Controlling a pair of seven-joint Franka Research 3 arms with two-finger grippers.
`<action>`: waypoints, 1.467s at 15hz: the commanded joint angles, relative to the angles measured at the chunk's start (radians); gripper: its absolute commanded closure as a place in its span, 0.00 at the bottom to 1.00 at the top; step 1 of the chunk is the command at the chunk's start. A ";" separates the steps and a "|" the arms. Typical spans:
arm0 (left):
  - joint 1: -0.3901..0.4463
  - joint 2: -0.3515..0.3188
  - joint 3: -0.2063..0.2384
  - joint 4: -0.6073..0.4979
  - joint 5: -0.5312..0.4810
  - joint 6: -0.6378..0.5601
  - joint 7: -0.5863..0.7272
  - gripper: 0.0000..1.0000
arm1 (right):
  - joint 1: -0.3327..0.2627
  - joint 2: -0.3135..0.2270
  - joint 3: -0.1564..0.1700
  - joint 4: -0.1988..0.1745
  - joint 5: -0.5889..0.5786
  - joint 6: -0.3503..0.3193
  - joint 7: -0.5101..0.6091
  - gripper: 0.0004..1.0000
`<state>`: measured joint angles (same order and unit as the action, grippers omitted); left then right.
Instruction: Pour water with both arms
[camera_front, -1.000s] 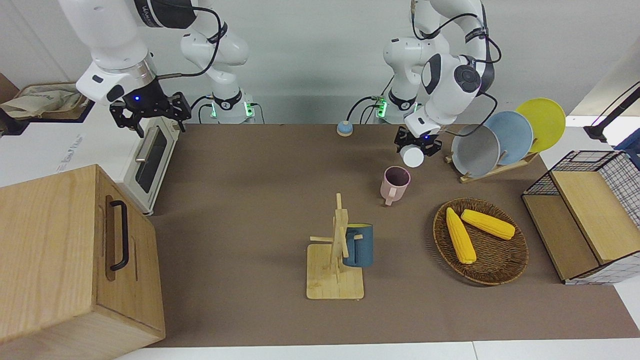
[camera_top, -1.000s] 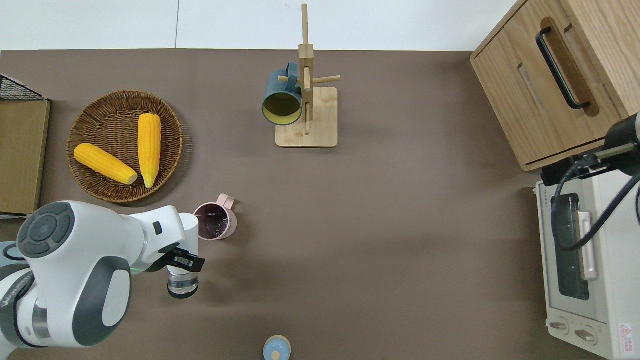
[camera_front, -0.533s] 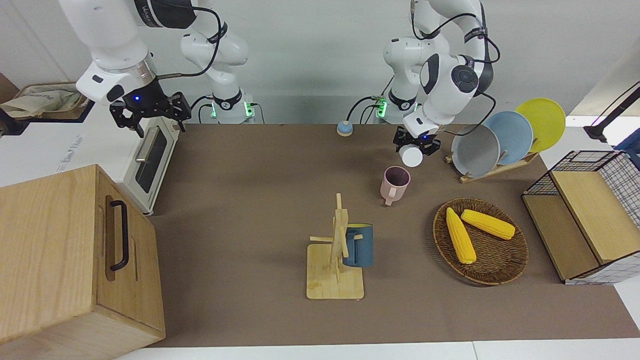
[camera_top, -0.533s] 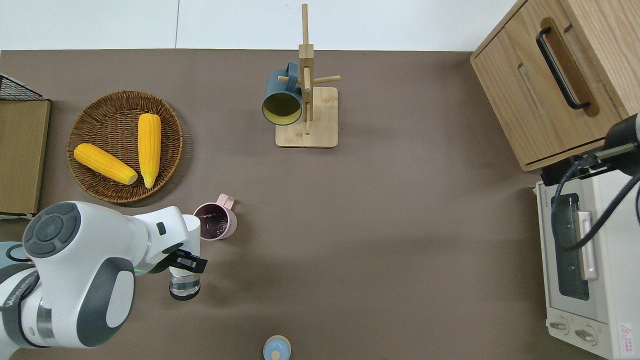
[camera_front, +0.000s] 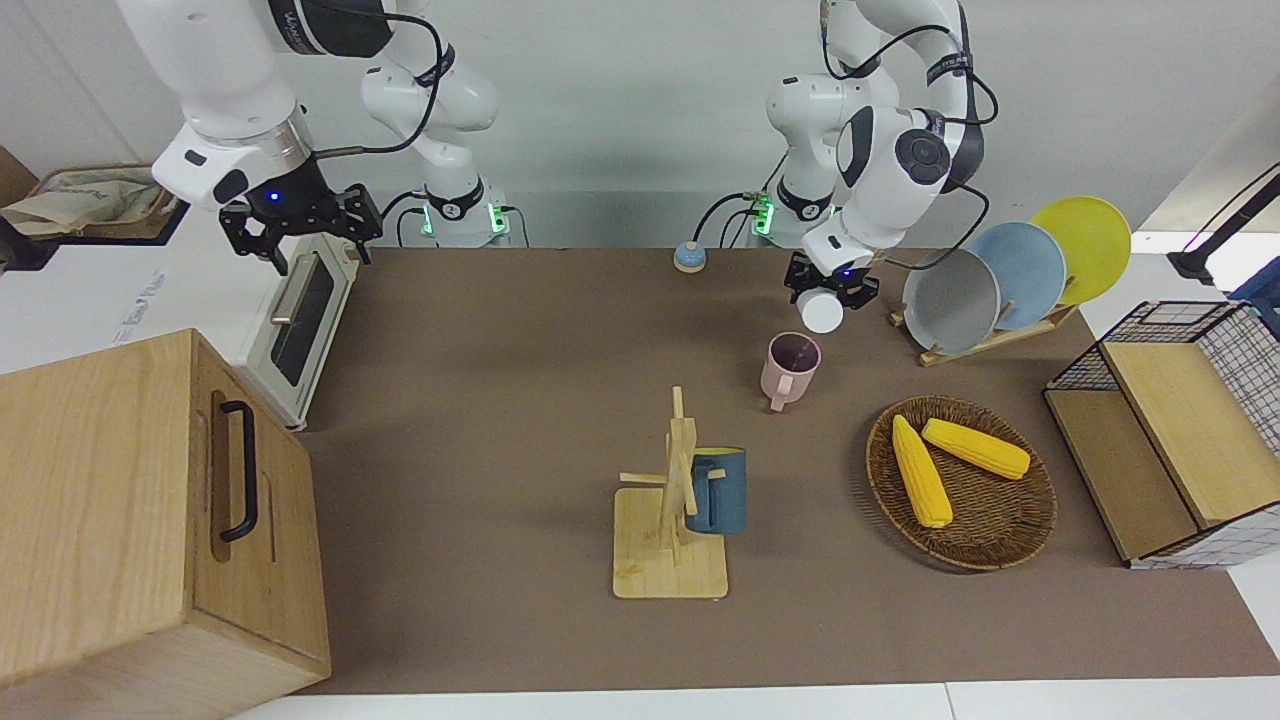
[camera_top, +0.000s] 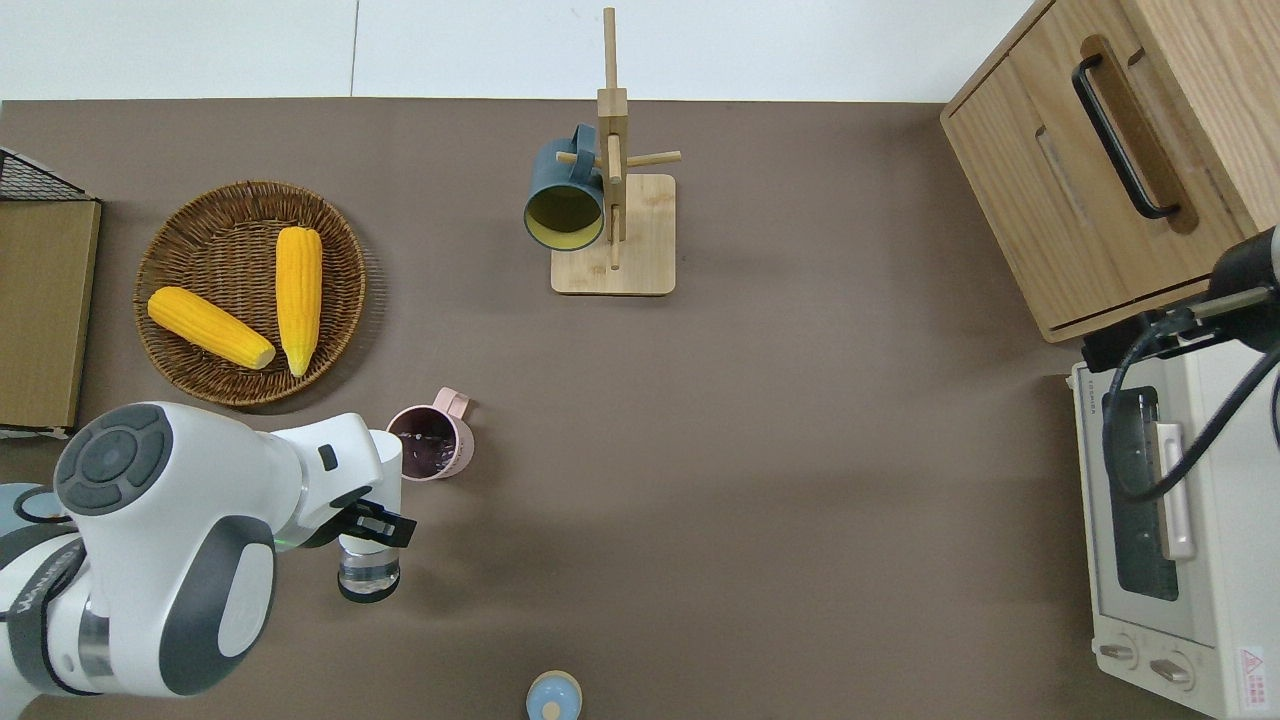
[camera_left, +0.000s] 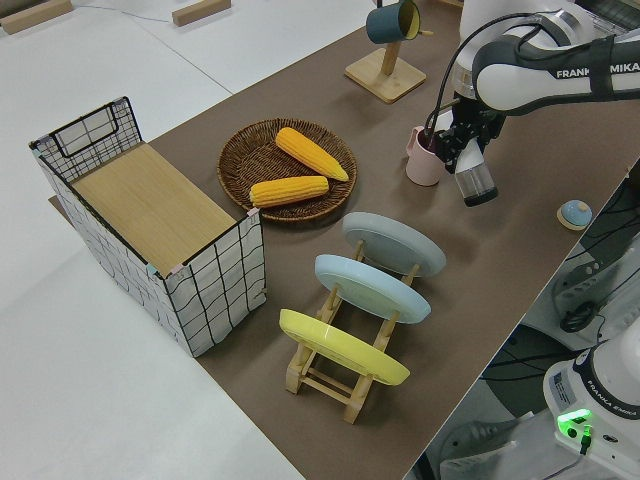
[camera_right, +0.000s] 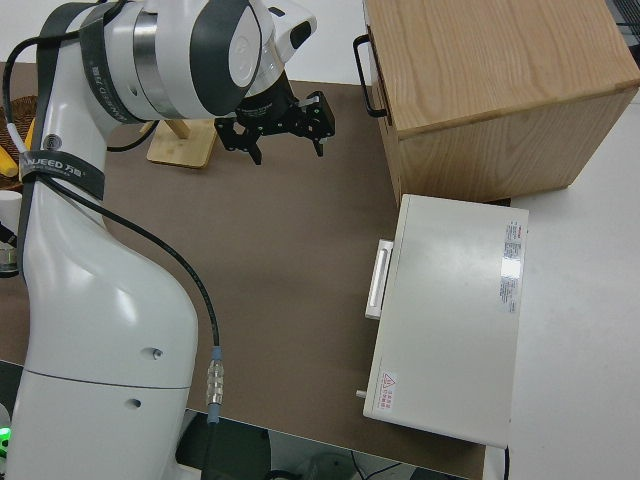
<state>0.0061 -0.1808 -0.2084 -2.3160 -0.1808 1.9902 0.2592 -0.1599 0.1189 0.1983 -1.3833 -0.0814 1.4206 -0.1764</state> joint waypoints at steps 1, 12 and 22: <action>-0.006 -0.016 -0.005 0.027 0.024 -0.042 -0.028 1.00 | 0.002 -0.008 -0.002 -0.005 0.014 0.004 0.009 0.02; -0.006 -0.009 -0.022 0.030 0.026 -0.047 -0.041 1.00 | 0.002 -0.008 -0.002 -0.005 0.012 0.004 0.009 0.02; -0.006 -0.005 -0.022 0.029 0.026 -0.048 -0.043 1.00 | 0.002 -0.008 -0.002 -0.005 0.012 0.004 0.009 0.01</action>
<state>0.0060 -0.1808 -0.2316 -2.3156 -0.1798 1.9787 0.2422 -0.1599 0.1188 0.1983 -1.3833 -0.0814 1.4206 -0.1764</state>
